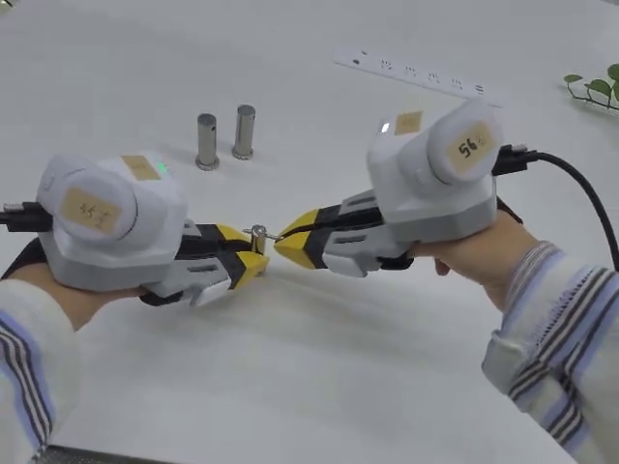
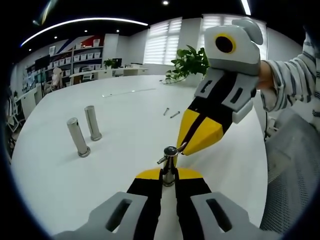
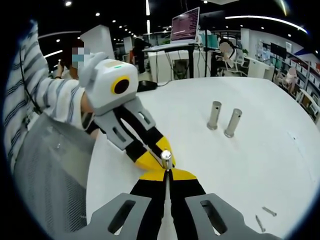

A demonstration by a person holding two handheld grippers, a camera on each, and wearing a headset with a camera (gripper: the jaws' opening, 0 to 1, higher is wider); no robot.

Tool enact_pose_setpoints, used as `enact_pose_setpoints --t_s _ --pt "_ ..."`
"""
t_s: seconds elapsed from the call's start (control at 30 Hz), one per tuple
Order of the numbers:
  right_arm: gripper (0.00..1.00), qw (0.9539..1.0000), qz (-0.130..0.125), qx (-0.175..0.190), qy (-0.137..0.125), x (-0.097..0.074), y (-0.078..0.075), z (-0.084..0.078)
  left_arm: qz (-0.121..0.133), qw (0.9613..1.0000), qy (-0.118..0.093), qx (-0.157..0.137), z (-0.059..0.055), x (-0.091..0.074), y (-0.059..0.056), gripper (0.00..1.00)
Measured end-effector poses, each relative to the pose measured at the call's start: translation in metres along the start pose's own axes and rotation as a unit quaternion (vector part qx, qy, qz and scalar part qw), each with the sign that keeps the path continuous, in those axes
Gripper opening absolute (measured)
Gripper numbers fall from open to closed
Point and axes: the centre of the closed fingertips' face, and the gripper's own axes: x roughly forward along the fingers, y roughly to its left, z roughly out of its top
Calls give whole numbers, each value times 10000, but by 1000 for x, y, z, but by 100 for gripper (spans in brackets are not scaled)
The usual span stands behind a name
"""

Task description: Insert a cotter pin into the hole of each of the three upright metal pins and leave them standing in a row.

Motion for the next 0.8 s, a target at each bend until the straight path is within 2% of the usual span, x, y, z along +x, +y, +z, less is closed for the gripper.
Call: enact_pose_setpoints --t_s 0.2,0.3,0.37,0.57,0.8 --pt "4 9999 25 -141 -13 1 4 1 -19 10000 -1 13 0 -1 -1 8" --pt "6 9997 -97 -231 -68 -3 0 2 -10 10000 -2 -16 0 0 0 8" --pt "8 9998 -72 -160 -116 -6 -2 3 -10 10000 0 -17 0 0 -1 8" --pt "6 9998 -62 -165 -44 -13 0 -2 -14 10000 -7 -33 0 -1 0 8" --pt "3 9999 -32 -72 -95 -10 1 0 -26 10000 -19 -33 0 -1 0 8"
